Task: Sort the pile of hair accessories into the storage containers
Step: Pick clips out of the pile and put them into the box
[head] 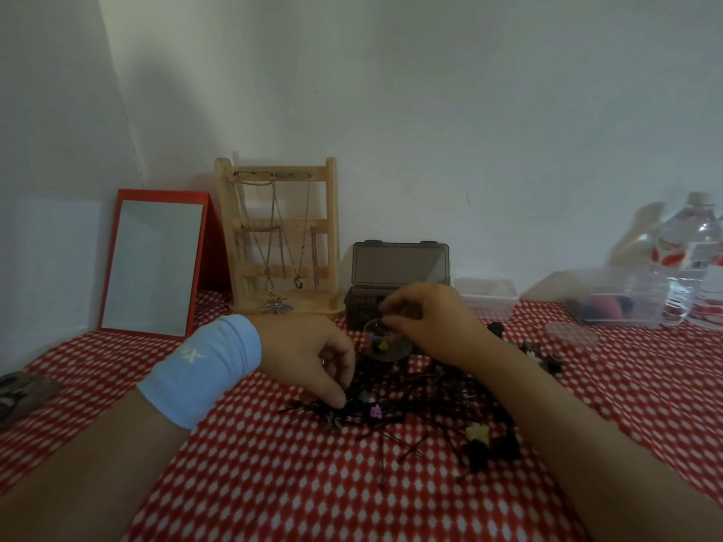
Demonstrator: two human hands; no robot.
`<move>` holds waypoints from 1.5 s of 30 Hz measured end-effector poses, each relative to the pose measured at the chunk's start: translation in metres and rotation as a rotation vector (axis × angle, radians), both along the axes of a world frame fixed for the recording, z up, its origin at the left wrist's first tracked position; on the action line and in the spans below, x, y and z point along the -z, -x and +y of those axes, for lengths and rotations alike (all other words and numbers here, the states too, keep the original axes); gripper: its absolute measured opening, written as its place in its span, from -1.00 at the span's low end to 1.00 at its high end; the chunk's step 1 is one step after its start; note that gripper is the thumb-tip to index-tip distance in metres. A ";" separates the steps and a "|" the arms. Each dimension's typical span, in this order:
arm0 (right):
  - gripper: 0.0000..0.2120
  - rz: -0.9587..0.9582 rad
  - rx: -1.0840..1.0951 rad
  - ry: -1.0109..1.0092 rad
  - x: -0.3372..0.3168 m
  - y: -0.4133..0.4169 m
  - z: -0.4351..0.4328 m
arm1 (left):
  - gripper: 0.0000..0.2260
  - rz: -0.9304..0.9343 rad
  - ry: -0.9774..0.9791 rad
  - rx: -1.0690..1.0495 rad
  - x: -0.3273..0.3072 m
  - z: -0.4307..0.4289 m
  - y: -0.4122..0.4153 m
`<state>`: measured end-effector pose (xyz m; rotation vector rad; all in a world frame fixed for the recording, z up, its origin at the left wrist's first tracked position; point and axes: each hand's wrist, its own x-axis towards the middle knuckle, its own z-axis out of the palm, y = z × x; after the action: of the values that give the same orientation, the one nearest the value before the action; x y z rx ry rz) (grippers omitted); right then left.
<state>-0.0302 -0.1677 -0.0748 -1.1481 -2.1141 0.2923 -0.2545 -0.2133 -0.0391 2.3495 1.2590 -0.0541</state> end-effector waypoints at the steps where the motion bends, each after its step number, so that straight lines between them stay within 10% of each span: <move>1: -0.77 -0.026 0.033 -0.025 0.002 0.001 0.003 | -0.83 0.024 0.015 -0.001 0.000 -0.001 -0.001; 14: -0.80 -0.409 -0.414 0.193 0.014 0.018 -0.018 | -0.82 0.147 0.092 -0.051 0.013 0.000 -0.006; 26: -0.88 -0.259 -0.351 0.275 -0.003 0.003 -0.022 | -0.83 -0.108 0.123 -0.111 0.008 0.008 0.012; 45: -0.80 -0.406 -0.464 0.342 0.008 0.013 -0.021 | -0.82 -0.265 -0.449 -0.209 0.012 0.041 -0.014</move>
<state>-0.0428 -0.1891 -0.0823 -0.9405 -2.7666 0.7062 -0.2401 -0.1726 -0.0508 2.4561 1.4878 0.6481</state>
